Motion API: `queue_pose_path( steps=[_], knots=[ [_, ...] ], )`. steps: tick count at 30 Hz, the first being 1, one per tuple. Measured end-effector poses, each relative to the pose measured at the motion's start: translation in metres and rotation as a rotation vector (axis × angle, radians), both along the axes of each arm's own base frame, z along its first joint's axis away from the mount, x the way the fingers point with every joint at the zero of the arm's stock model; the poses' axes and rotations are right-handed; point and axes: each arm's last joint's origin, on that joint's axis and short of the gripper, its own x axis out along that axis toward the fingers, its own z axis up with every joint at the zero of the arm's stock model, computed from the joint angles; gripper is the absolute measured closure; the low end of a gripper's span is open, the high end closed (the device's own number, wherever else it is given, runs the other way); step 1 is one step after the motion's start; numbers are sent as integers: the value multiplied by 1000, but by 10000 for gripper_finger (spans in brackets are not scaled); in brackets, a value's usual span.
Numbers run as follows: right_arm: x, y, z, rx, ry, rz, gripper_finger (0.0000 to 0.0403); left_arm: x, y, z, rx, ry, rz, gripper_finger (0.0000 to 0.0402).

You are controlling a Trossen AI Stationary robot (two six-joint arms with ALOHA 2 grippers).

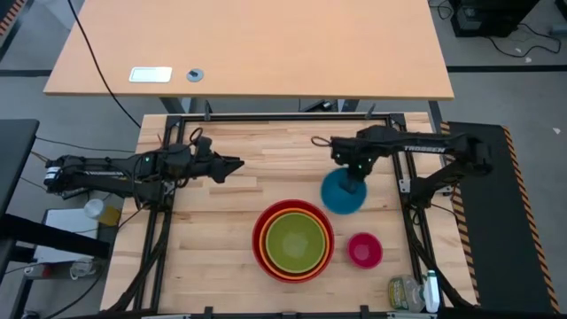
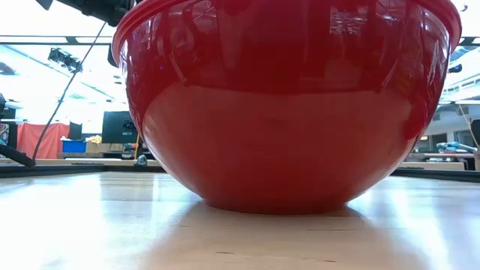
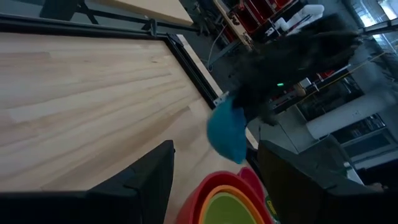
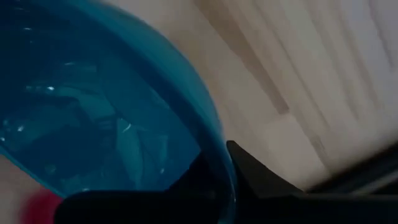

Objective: Nest bowls inside each other by size order
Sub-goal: Stack the blue bowl on top of the green bowl

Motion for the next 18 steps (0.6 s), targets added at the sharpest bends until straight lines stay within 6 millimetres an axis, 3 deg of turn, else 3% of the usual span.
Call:
queue_pose_path(
  steps=[4,8,11,18],
  knots=[
    [19,9,41,-3,-192,-48,381,0,1,0,0,0,6,168],
    [50,29,60,8,-337,-12,377,0,1,0,17,5,13,168],
    [80,52,59,28,-391,40,378,0,2,0,39,10,35,168],
    [143,114,35,41,-365,190,377,0,2,0,40,11,32,168]
  ],
)
